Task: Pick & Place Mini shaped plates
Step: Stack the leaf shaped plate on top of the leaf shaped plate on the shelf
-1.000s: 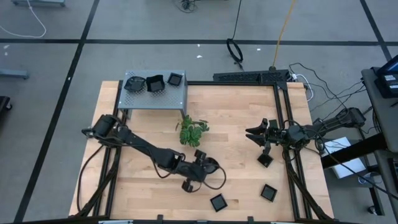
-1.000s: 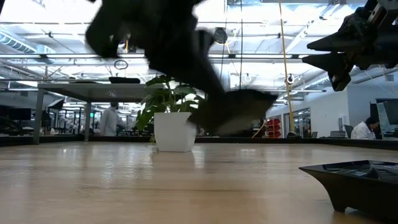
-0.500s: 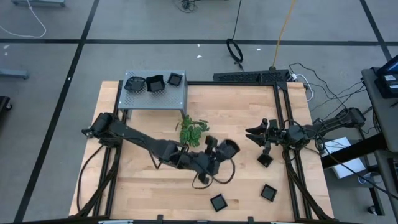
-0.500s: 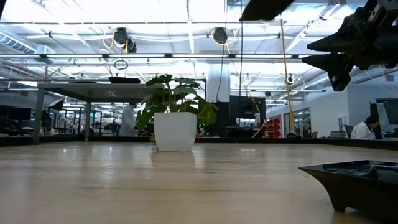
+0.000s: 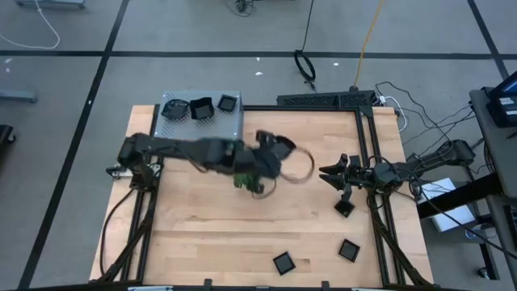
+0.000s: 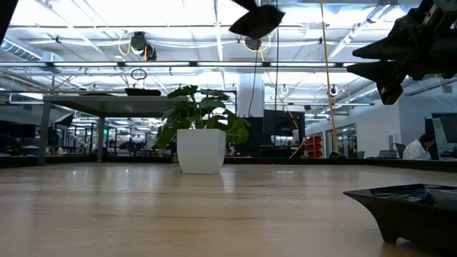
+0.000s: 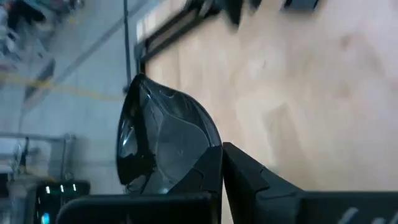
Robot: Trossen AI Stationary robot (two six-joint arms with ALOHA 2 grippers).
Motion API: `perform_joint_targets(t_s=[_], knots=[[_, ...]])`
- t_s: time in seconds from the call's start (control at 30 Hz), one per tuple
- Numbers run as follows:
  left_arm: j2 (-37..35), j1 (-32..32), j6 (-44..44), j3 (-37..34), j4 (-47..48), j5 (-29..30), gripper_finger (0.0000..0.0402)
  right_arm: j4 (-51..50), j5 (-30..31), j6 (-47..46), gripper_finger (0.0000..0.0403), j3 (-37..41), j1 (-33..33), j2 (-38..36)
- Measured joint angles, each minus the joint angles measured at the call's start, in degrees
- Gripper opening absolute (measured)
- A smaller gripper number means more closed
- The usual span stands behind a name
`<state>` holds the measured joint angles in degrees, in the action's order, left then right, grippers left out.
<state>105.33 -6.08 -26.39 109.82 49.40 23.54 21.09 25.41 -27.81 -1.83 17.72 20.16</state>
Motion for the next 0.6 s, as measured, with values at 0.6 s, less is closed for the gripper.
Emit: perform_joint_targets(t_s=[0.6], knots=[[-16.1,17.9,2.5,-0.6,27.9,-2.4,0.0006,-0.3,0.0,0.0,0.0132,0.0,0.0,0.1]])
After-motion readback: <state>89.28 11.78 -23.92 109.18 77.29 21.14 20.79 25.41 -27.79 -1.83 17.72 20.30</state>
